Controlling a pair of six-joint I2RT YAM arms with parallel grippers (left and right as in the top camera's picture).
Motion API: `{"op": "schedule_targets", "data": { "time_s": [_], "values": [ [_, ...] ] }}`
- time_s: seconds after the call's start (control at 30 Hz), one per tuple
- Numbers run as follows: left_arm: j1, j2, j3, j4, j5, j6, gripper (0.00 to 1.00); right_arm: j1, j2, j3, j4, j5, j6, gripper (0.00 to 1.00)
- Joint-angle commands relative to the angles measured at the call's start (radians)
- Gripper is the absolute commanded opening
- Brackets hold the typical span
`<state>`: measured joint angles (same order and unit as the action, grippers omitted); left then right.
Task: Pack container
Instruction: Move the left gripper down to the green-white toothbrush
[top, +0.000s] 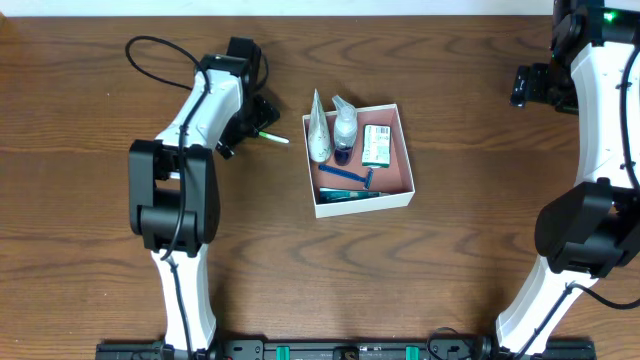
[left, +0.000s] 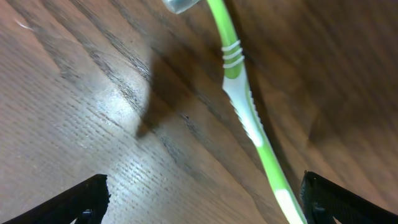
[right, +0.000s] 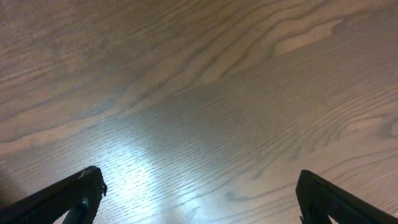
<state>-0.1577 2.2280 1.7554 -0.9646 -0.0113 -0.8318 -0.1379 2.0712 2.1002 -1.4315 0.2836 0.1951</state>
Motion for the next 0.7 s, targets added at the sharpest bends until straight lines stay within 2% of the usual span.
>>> {"op": "schedule_targets", "data": {
  "time_s": [0.0,0.67],
  "values": [
    [0.006,0.018,0.005,-0.006,-0.026,0.021,0.98,0.005,-0.005,0.019,-0.001,0.003,0.018,0.99],
    [0.006,0.021,-0.046,-0.045,-0.024,0.055,0.98,0.007,-0.005,0.019,-0.001,0.003,0.018,0.99]
  ]
}}
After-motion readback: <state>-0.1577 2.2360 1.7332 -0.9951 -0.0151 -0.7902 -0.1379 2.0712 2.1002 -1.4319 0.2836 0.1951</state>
